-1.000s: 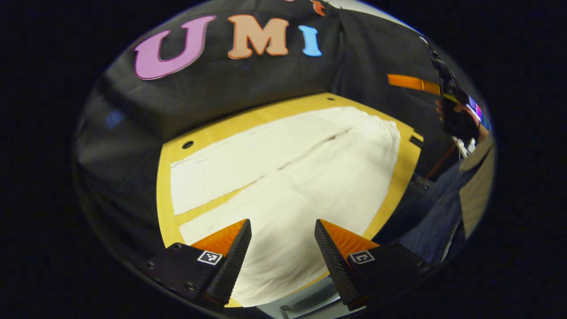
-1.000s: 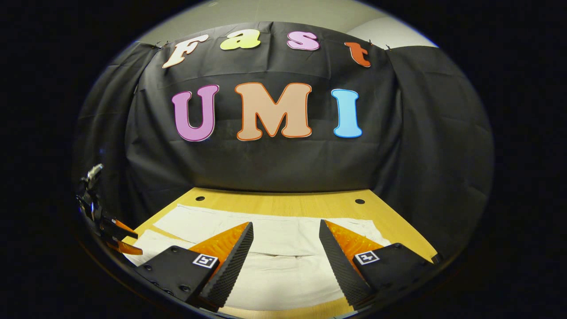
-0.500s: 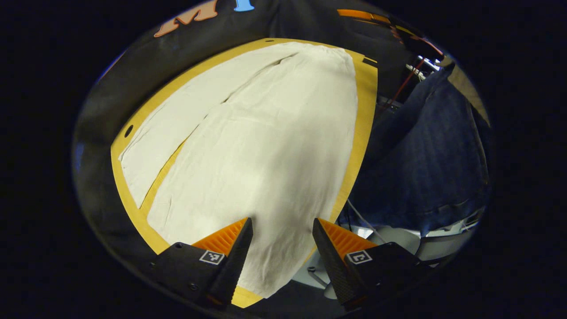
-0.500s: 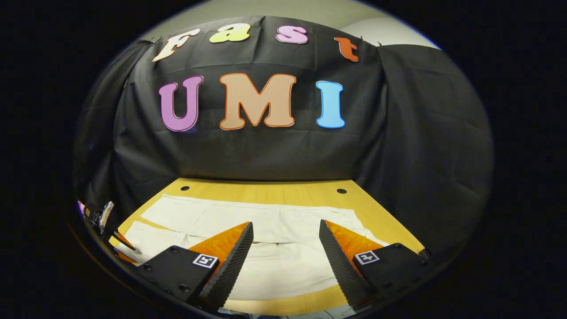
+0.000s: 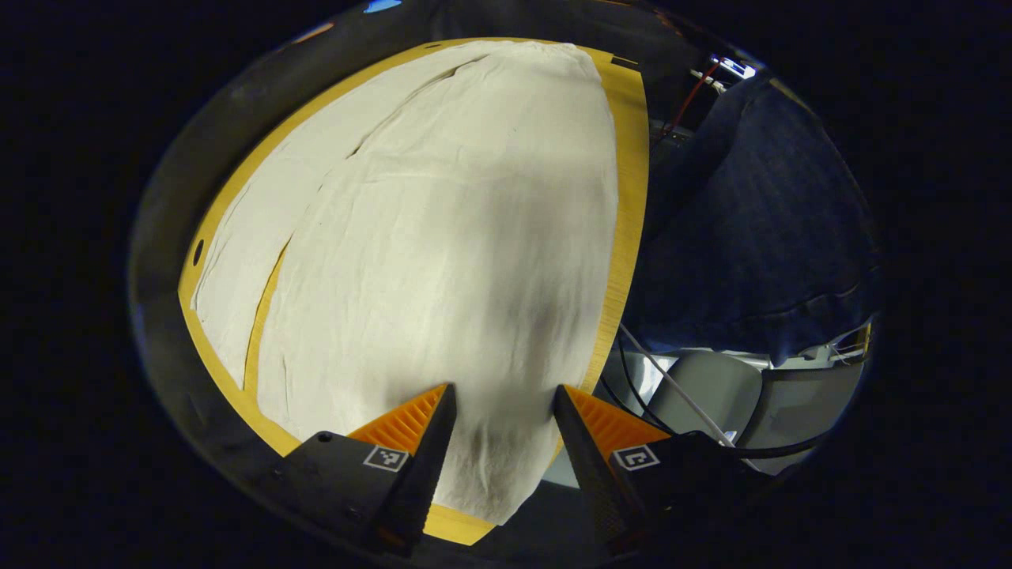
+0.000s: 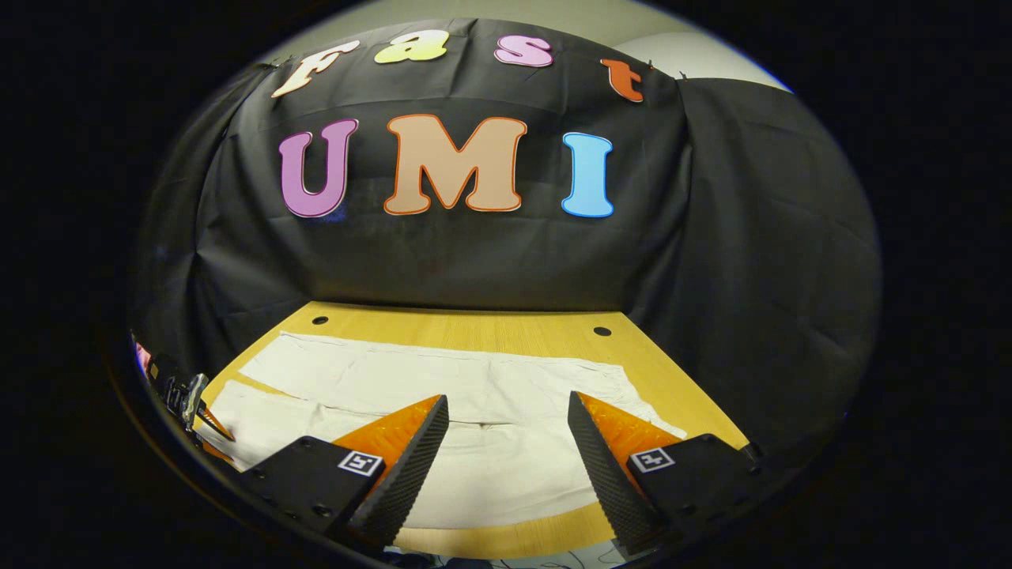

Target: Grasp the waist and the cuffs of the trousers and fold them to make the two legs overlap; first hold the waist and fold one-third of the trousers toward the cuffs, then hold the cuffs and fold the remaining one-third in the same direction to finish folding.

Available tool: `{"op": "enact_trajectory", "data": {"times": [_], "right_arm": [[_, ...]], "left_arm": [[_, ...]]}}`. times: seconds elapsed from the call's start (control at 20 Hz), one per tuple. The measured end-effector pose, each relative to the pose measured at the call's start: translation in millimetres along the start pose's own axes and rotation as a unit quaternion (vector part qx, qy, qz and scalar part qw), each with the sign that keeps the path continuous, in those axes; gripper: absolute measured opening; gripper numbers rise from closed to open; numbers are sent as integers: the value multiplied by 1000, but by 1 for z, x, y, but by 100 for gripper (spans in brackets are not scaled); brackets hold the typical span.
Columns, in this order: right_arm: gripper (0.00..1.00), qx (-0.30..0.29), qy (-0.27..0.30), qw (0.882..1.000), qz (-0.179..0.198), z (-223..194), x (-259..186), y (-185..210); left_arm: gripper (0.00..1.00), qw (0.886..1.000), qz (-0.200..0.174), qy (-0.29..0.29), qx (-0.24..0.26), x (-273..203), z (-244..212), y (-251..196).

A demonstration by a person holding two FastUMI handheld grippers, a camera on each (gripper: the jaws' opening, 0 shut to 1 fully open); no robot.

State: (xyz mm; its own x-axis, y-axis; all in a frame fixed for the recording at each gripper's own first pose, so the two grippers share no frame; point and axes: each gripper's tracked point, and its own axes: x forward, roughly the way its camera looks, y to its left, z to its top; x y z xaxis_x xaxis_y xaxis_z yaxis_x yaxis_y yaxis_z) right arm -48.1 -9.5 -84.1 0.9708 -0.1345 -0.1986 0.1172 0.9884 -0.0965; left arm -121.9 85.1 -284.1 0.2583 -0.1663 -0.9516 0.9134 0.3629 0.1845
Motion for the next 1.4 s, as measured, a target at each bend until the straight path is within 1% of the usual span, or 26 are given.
{"op": "enact_trajectory", "data": {"times": [0.15,0.2,0.35,0.4,0.45,0.5,0.55,0.65,0.75,0.95,1.05,1.15,1.25,1.3,1.4], "right_arm": [[98,0,5,1000,5,-4,5,0],[98,0,9,1000,9,-8,7,0],[98,-7,26,999,23,-20,15,2],[98,-11,30,999,30,-23,17,3],[98,-18,35,999,38,-23,19,4],[98,-25,41,998,47,-27,23,6],[98,-32,46,997,56,-32,25,6],[98,-44,55,995,75,-38,30,9],[98,-54,66,992,97,-47,33,14],[98,-90,95,979,155,-71,41,20],[98,-125,118,968,181,-92,41,12],[98,-177,145,949,215,-115,40,-1],[97,-234,176,925,241,-140,44,-21],[98,-262,196,911,251,-154,45,-33],[98,-323,230,878,267,-175,50,-63]], "left_arm": [[78,1000,0,19,1,0,-2,-1],[76,1000,2,21,-1,-1,0,0],[62,1000,4,21,10,2,6,7],[44,1000,9,16,12,3,10,11],[33,1000,17,12,14,5,13,15],[16,1000,23,6,17,5,14,18],[8,999,27,6,21,7,14,19],[2,999,32,11,25,7,14,19],[0,999,33,15,28,8,14,19],[0,999,37,18,14,7,15,19],[0,999,40,22,18,8,17,21],[0,999,41,26,15,8,17,20],[0,998,43,34,10,9,17,21],[0,998,45,39,9,10,17,21],[0,998,52,45,9,10,17,22]]}}
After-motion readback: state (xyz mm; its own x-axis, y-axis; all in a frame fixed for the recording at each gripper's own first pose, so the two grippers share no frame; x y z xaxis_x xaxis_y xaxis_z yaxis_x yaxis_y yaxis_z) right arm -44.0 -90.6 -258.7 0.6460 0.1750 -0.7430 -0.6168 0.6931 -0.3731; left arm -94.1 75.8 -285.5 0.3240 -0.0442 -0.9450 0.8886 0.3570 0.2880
